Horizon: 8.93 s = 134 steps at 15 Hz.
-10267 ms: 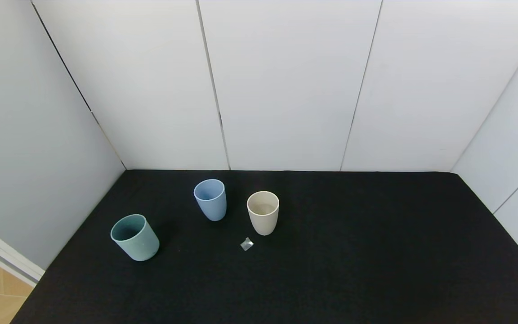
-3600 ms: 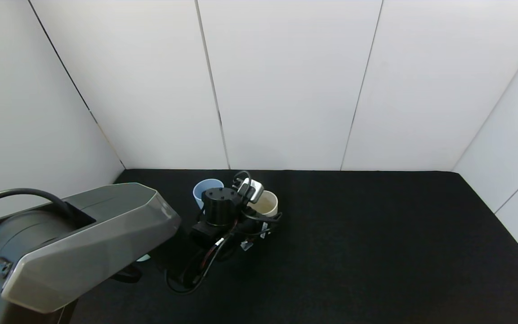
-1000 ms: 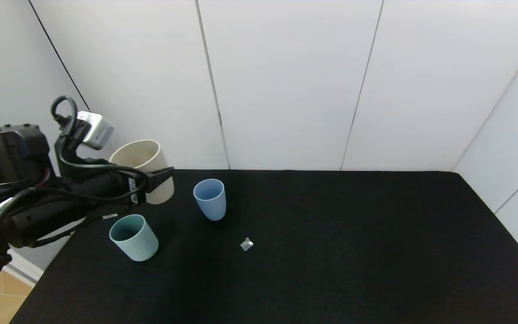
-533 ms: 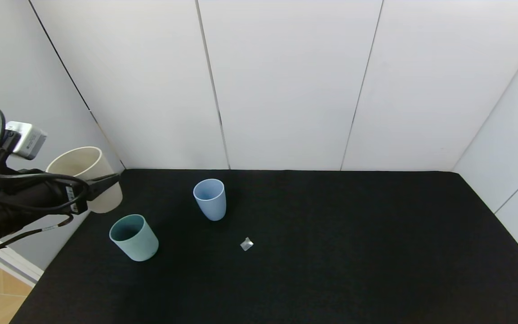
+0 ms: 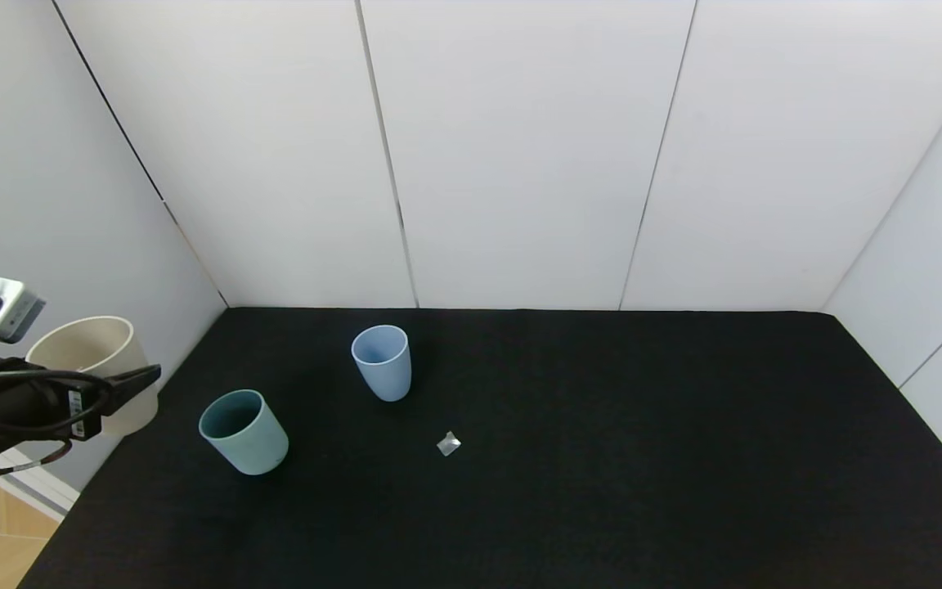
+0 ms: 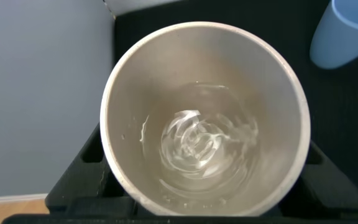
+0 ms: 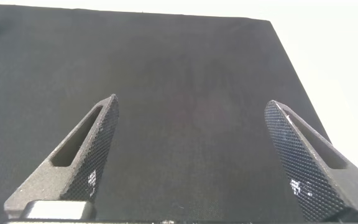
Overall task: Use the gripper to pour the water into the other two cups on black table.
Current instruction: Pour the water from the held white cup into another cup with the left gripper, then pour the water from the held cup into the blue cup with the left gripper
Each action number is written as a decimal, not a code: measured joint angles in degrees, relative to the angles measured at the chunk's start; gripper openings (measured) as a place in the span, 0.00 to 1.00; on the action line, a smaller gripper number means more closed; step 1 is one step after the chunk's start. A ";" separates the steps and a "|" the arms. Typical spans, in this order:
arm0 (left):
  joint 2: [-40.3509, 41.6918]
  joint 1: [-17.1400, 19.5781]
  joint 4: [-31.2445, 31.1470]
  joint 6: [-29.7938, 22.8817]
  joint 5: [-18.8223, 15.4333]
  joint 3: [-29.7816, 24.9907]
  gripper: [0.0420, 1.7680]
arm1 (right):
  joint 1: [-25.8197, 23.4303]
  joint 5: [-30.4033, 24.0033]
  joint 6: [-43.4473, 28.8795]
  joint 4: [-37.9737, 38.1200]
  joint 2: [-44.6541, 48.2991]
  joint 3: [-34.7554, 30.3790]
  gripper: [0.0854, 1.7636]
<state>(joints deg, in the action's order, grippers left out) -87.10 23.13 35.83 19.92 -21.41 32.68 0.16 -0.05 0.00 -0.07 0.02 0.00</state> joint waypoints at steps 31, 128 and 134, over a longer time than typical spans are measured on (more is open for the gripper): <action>-9.25 -1.61 -5.33 26.86 3.52 3.62 0.72 | 0.00 -0.02 0.00 0.00 0.00 0.00 0.97; -16.15 -29.10 -13.15 28.20 22.70 27.08 0.71 | 0.00 -0.02 0.00 0.00 0.00 0.00 0.97; -21.93 -31.85 -12.76 28.81 26.70 31.07 0.71 | 0.00 -0.02 0.00 -0.02 0.00 0.00 0.97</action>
<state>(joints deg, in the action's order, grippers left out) -109.03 -8.73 23.06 48.73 5.29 63.76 0.16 -0.07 0.00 -0.10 0.02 0.00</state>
